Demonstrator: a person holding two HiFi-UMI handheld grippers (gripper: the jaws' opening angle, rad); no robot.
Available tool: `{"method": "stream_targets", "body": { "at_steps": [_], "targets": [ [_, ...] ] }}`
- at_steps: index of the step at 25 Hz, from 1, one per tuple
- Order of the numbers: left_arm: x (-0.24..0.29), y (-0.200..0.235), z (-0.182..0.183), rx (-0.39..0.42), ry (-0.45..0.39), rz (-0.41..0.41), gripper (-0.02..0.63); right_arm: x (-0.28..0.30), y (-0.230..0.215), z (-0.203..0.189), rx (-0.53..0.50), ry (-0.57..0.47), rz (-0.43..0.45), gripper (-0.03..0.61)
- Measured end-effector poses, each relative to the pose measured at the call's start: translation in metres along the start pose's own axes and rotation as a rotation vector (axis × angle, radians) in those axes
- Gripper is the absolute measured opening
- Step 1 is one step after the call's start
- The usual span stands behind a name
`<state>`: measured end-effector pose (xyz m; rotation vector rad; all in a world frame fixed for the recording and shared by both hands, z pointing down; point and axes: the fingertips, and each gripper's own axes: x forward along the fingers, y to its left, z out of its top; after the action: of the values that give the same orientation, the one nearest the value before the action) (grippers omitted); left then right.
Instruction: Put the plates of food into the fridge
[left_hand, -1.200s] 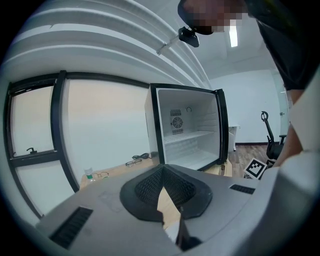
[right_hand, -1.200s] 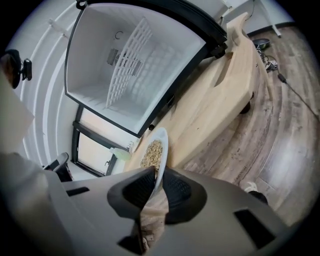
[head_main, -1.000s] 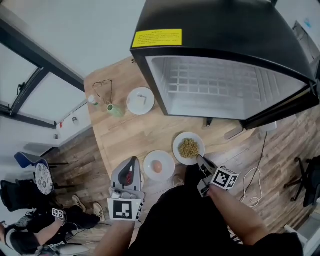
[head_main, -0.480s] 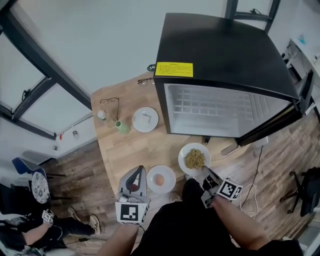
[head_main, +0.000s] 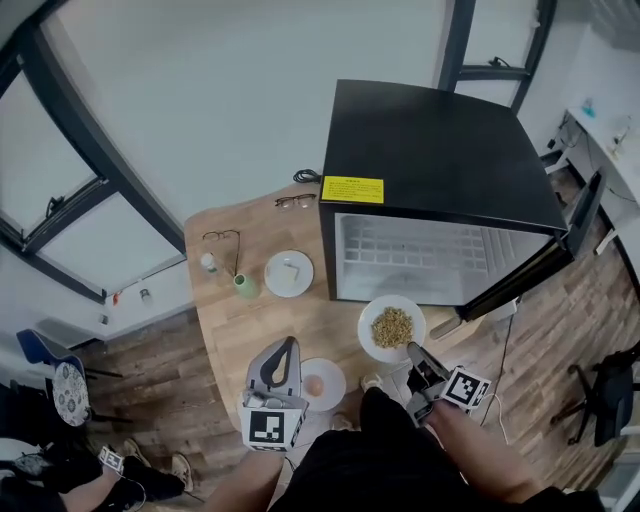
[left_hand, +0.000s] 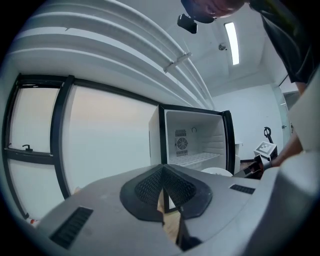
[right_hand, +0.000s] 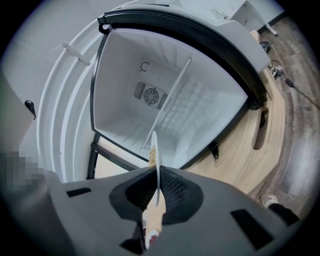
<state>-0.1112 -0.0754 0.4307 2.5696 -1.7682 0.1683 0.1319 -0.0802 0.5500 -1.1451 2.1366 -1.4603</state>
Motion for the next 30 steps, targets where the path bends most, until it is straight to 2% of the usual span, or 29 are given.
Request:
{"method": "stream_targets", "body": {
  "at_steps": [15,22,30],
  "targets": [
    [0.027,0.027,0.043,0.015,-0.055,0.042,0.003,0.039,0.045,0.058,-0.050,-0.015,0.116,0.032],
    [0.038,0.036,0.053,0.032,-0.057,0.058,0.003,0.059,0.053,0.088,-0.072,-0.038,0.127,0.032],
    [0.047,0.054,0.065,0.042,-0.065,0.096,0.004,0.087,0.053,0.124,-0.091,-0.050,0.084,0.034]
  ]
}}
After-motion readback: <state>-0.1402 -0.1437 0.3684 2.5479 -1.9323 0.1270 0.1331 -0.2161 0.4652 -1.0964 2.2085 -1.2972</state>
